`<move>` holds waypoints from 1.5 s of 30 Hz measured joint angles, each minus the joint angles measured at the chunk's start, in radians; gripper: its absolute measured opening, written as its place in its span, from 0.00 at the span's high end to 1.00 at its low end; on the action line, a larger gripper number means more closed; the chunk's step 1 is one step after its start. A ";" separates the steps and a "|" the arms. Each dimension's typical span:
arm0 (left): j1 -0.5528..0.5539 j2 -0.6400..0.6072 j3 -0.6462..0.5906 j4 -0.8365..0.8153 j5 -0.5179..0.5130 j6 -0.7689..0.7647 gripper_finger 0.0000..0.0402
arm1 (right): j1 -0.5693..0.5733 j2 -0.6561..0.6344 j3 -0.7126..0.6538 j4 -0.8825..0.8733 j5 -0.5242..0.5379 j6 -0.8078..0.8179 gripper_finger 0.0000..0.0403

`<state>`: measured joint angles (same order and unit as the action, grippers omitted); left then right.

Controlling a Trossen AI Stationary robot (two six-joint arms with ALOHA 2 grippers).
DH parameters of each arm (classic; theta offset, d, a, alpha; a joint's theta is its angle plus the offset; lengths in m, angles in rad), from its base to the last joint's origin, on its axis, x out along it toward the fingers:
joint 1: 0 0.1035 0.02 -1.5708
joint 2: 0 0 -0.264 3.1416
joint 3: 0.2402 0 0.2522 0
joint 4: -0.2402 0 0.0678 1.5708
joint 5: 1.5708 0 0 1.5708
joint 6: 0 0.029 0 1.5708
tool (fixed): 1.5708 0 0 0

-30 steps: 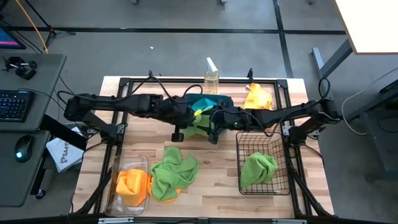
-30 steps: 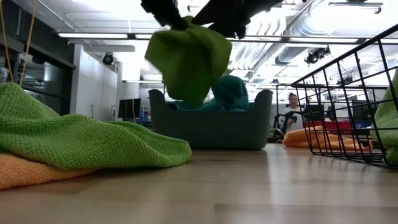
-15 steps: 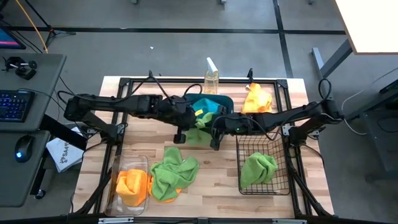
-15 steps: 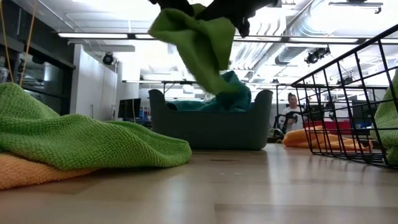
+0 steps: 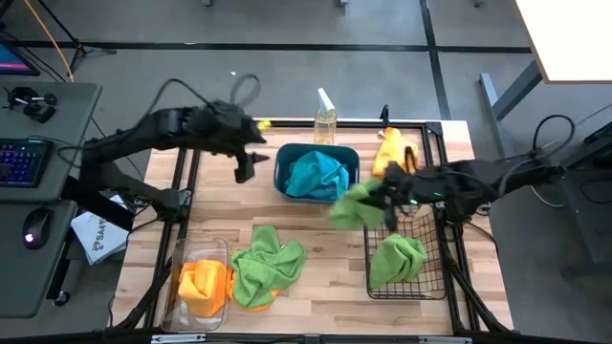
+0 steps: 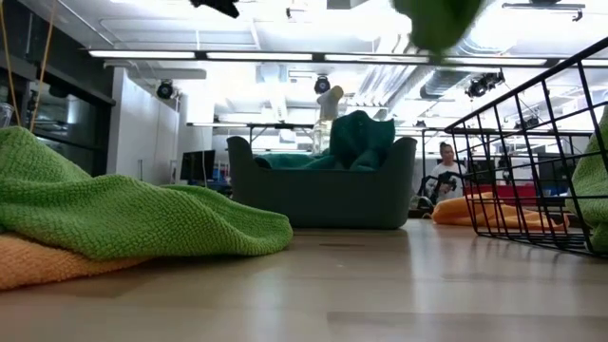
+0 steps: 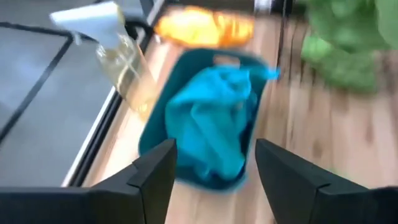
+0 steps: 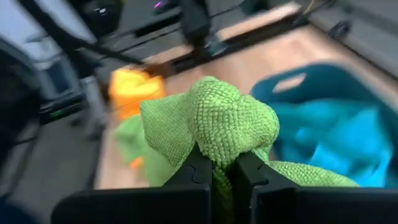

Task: Sort microfiber towel by color & place in baskets
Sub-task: Put the top green towel into the black wire basket

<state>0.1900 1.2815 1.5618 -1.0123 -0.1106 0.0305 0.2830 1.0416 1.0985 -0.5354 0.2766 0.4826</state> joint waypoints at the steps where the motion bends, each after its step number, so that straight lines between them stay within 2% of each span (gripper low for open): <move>1: 0.017 -0.034 -0.041 0.053 0.018 -0.019 0.48 | 0.039 -0.021 0.000 -0.042 0.000 0.048 0.99; 5: 0.053 -0.180 -0.227 0.279 0.060 -0.110 0.48 | 0.211 -0.071 0.000 -0.234 -0.001 0.296 1.00; 9: 0.059 -0.279 -0.371 0.446 0.065 -0.184 0.48 | 0.366 -0.064 0.000 -0.463 0.011 0.554 1.00; 13: 0.059 -0.323 -0.440 0.516 0.066 -0.238 0.48 | 0.438 -0.024 0.000 -0.716 0.005 0.742 1.00; 15: 0.059 -0.323 -0.441 0.518 0.066 -0.239 0.48 | 0.439 -0.002 0.000 -0.768 0.003 0.773 1.00; 19: 0.059 -0.320 -0.441 0.524 0.066 -0.234 0.48 | 0.412 0.040 -0.001 -0.734 -0.001 0.741 1.00; 21: 0.059 -0.319 -0.441 0.527 0.066 -0.225 0.48 | 0.401 0.061 -0.022 -0.674 -0.041 0.719 1.00; 26: 0.059 -0.320 -0.441 0.542 0.066 -0.210 0.48 | 0.389 0.092 -0.212 -0.366 -0.204 0.706 0.99; 29: 0.059 -0.320 -0.441 0.542 0.066 -0.195 0.48 | 0.383 0.102 -0.283 -0.252 -0.243 0.732 0.96; 32: 0.059 -0.320 -0.441 0.541 0.066 -0.184 0.48 | 0.369 0.103 -0.292 -0.242 -0.231 0.739 0.91; 36: 0.059 -0.320 -0.441 0.541 0.066 -0.184 0.48 | 0.338 0.103 -0.265 -0.299 -0.230 0.651 0.80; 40: 0.059 -0.320 -0.441 0.541 0.066 -0.184 0.48 | 0.302 0.103 -0.240 -0.380 -0.268 0.560 0.61; 45: 0.059 -0.320 -0.441 0.540 0.066 -0.184 0.48 | 0.266 0.103 -0.141 -0.531 -0.396 0.455 0.35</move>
<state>0.2485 0.9619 1.1206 -0.4721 -0.0444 -0.1532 0.5490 1.1450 0.9577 -1.0668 -0.1196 0.9372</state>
